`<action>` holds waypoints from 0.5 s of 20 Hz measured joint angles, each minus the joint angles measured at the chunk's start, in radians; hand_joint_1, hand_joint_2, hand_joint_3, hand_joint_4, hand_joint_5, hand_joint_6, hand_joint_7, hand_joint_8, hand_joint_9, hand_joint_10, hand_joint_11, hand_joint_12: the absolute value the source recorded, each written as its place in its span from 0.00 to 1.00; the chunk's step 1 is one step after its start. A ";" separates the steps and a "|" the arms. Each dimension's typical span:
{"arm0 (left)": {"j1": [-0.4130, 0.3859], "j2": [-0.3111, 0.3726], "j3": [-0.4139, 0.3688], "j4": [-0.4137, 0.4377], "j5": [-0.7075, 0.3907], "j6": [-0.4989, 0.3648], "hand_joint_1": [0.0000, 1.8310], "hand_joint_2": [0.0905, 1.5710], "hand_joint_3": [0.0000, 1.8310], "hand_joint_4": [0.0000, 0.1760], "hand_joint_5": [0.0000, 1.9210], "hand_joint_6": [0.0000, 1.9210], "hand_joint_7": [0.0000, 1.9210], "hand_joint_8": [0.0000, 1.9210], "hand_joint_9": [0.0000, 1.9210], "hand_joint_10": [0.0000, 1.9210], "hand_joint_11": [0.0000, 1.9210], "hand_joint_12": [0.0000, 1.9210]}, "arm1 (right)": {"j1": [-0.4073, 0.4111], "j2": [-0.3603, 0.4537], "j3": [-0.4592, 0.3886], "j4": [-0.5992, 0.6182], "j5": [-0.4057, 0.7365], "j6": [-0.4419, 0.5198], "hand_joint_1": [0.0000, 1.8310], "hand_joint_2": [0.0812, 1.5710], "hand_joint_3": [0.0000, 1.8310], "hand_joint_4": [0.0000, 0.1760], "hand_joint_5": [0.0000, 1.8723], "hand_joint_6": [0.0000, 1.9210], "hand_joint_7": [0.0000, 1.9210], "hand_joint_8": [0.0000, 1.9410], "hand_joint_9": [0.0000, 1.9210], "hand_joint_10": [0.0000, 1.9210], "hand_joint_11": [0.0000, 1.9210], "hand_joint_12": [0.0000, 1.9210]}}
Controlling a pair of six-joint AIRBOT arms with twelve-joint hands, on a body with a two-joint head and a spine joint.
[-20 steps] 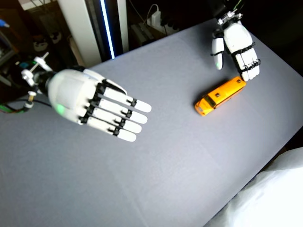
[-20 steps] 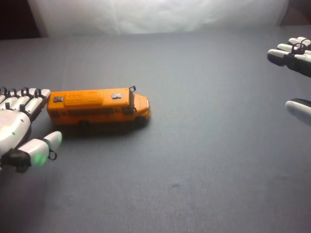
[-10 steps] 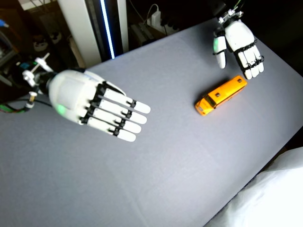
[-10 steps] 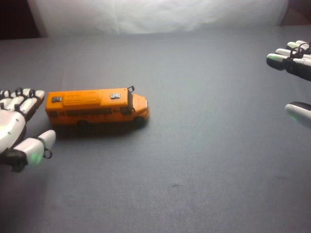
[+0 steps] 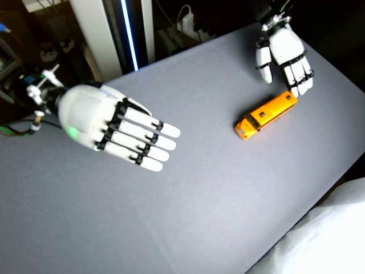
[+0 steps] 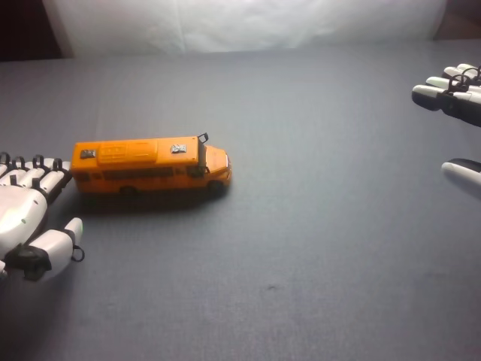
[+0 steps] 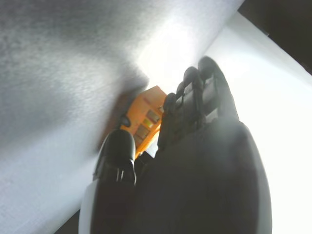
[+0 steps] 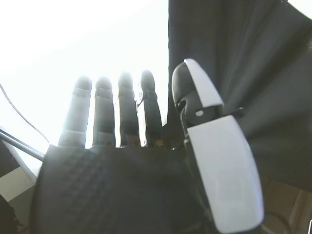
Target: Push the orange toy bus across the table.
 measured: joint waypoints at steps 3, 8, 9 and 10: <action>-0.004 -0.005 0.000 0.020 -0.003 0.001 0.00 1.00 0.11 0.00 0.04 0.00 0.02 0.00 0.04 0.00 0.00 0.14 | -0.002 -0.002 0.000 0.002 -0.001 0.000 0.48 0.85 0.00 0.00 0.18 0.00 0.13 0.00 0.05 0.00 0.02 0.02; -0.043 -0.051 -0.002 0.072 -0.002 0.000 0.00 1.00 0.12 0.00 0.01 0.00 0.00 0.00 0.03 0.00 0.00 0.19 | -0.002 -0.003 0.000 0.002 0.000 0.000 0.47 0.84 0.00 0.00 0.18 0.00 0.13 0.00 0.05 0.00 0.03 0.02; -0.061 -0.061 -0.003 0.104 0.003 0.003 0.00 1.00 0.12 0.00 0.01 0.00 0.00 0.00 0.03 0.00 0.00 0.17 | -0.002 -0.003 0.000 0.001 0.000 0.000 0.48 0.85 0.00 0.00 0.18 0.00 0.13 0.00 0.05 0.00 0.02 0.02; -0.072 -0.066 -0.005 0.122 0.003 0.002 0.00 1.00 0.11 0.00 0.01 0.00 0.00 0.00 0.02 0.00 0.00 0.14 | -0.002 -0.004 0.000 0.001 -0.001 0.000 0.49 0.85 0.00 0.00 0.18 0.00 0.13 0.00 0.05 0.00 0.03 0.02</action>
